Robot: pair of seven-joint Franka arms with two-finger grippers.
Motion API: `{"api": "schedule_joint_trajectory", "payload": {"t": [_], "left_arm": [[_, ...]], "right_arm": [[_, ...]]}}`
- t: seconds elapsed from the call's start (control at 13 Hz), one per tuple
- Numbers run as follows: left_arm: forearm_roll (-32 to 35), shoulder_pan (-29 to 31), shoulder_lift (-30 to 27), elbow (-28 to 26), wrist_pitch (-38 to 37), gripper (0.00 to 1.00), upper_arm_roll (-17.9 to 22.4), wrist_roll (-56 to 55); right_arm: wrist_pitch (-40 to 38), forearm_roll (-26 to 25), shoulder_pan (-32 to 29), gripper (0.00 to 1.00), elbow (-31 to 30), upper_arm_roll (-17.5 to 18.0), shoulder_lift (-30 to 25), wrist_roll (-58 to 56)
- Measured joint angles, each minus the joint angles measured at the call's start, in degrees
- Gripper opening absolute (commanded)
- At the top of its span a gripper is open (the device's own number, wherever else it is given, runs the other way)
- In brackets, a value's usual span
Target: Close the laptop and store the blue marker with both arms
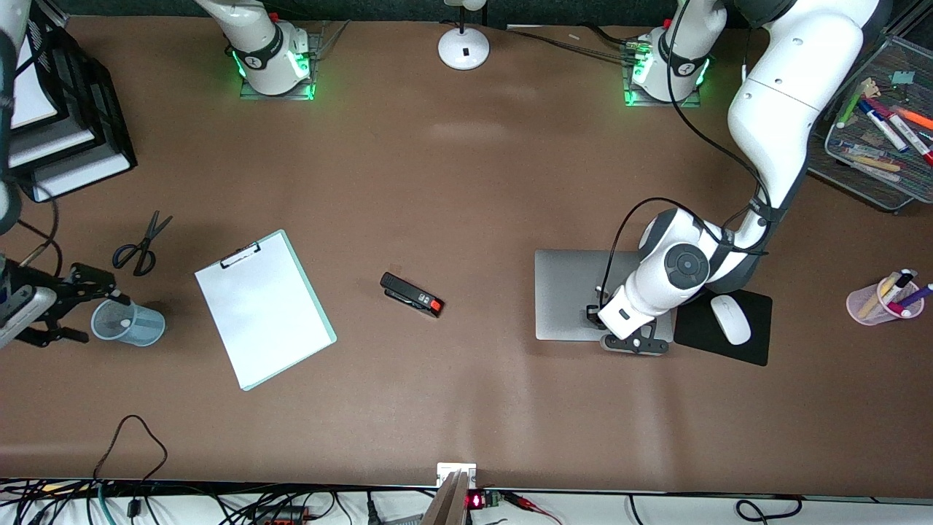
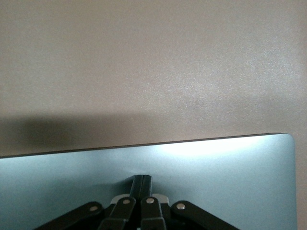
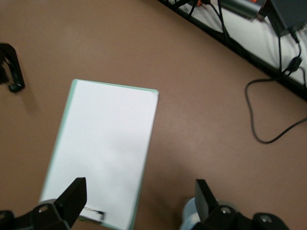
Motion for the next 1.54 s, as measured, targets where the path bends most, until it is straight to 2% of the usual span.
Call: {"api": "schedule_joint_trajectory", "payload": {"t": [0.23, 0.38, 0.62, 0.85, 0.92, 1.0, 1.15, 1.38, 1.54], "left_arm": [[2.32, 0.17, 0.11, 0.94, 0.65, 0.00, 0.85, 1.65], [2.75, 0.71, -0.01, 1.85, -0.29, 0.00, 1.04, 3.09], [3.19, 0.73, -4.08, 4.29, -11.75, 0.01, -0.55, 3.72], [3.19, 0.75, -12.80, 4.86, -24.14, 0.01, -2.28, 4.16], [3.04, 1.13, -15.24, 4.86, -27.42, 0.06, -2.64, 4.67], [2.25, 1.99, -17.28, 4.85, -30.11, 0.32, -3.44, 5.26], [-2.02, 5.21, -20.59, 4.84, -34.77, 0.99, -5.93, 8.04], [-4.27, 9.82, -24.62, 4.89, -36.86, 1.00, -8.39, 12.01], [-4.57, 10.46, -26.74, 5.94, -38.91, 1.00, -8.59, 12.40]], "right_arm": [[-7.09, -6.45, 4.02, 1.00, 0.01, 0.10, -4.08, 21.02], [-10.93, -9.73, 6.28, 1.00, 0.00, 0.13, -5.98, 30.64], [-16.82, -12.09, 7.78, 1.00, -0.06, 0.13, -8.38, 39.32], [-20.29, -15.46, 10.09, 1.00, -0.97, 0.14, -11.47, 48.15], [-20.34, -16.97, 11.14, 1.00, -2.19, 0.14, -12.84, 50.47], [-20.29, -18.41, 11.99, 1.00, -3.65, 0.14, -14.30, 52.03], [-19.35, -21.01, 12.88, 1.00, -6.62, 0.14, -17.42, 53.51], [-16.69, -24.20, 13.32, 1.00, -11.17, 0.14, -22.80, 53.76], [-13.50, -25.13, 13.91, 1.00, -15.50, 0.15, -26.78, 53.78]]}}
